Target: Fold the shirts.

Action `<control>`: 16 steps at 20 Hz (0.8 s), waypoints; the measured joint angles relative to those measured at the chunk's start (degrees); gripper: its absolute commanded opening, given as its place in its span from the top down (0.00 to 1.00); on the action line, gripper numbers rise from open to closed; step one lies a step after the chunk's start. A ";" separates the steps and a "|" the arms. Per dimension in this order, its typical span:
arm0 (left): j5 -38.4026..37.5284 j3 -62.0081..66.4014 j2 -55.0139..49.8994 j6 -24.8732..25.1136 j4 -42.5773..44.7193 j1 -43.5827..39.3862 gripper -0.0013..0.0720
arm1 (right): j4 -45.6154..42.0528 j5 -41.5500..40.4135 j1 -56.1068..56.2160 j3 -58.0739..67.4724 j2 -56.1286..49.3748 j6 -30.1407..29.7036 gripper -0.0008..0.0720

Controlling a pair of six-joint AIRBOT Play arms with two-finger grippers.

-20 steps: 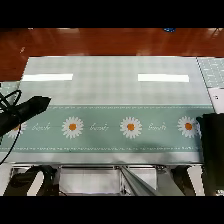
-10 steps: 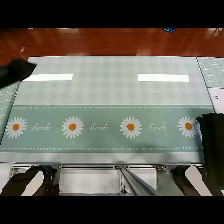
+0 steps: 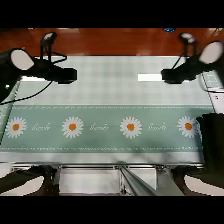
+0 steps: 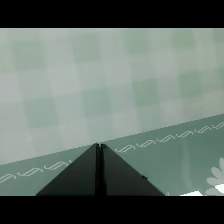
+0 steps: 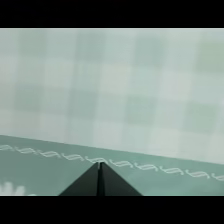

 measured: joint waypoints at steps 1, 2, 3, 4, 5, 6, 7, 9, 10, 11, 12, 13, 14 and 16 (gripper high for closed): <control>-0.63 0.17 -0.68 -1.14 1.05 0.11 0.94 | -1.51 0.20 0.81 -0.24 -1.14 0.87 0.96; -1.01 0.28 -1.09 -1.92 1.73 0.15 0.94 | -2.60 0.22 1.36 -0.35 -1.86 1.77 0.96; -1.60 0.39 -1.46 -2.60 2.29 0.24 0.94 | -3.56 0.42 1.75 -0.46 -2.40 2.54 0.96; -1.90 0.46 -1.73 -3.04 2.78 0.31 0.94 | -4.28 1.11 2.03 -0.55 -2.80 3.13 0.96; -2.58 0.50 -1.88 -3.28 2.93 0.35 0.94 | -4.70 1.90 2.25 -0.59 -3.10 3.61 0.96; -3.39 0.52 -2.05 -3.67 3.26 0.37 0.94 | -5.11 2.80 2.43 -0.66 -3.30 3.80 0.96; -3.56 0.55 -2.16 -3.76 3.50 0.37 0.94 | -5.46 3.39 2.54 -0.66 -3.45 4.09 0.96; -4.46 0.59 -2.29 -4.13 3.72 0.42 0.94 | -5.75 4.22 2.67 -0.70 -3.65 4.39 0.96; -4.55 0.59 -2.29 -4.15 3.89 0.42 0.94 | -5.88 4.37 2.71 -0.70 -3.72 4.59 0.96; -4.59 0.59 -2.32 -4.31 3.87 0.42 0.94 | -5.99 4.72 2.75 -0.72 -3.74 4.61 0.96; -4.72 0.59 -2.36 -4.31 3.89 0.42 0.94 | -6.01 4.76 2.78 -0.72 -3.78 4.63 0.96; -4.81 0.59 -2.36 -4.31 3.91 0.42 0.94 | -6.10 4.96 2.78 -0.72 -3.85 4.76 0.96; -4.90 0.59 -2.36 -4.31 3.93 0.42 0.94 | -6.16 4.98 2.78 -0.72 -3.82 4.76 0.96; -5.01 0.59 -2.36 -4.33 4.02 0.42 0.94 | -6.16 5.11 2.78 -0.72 -3.82 4.79 0.96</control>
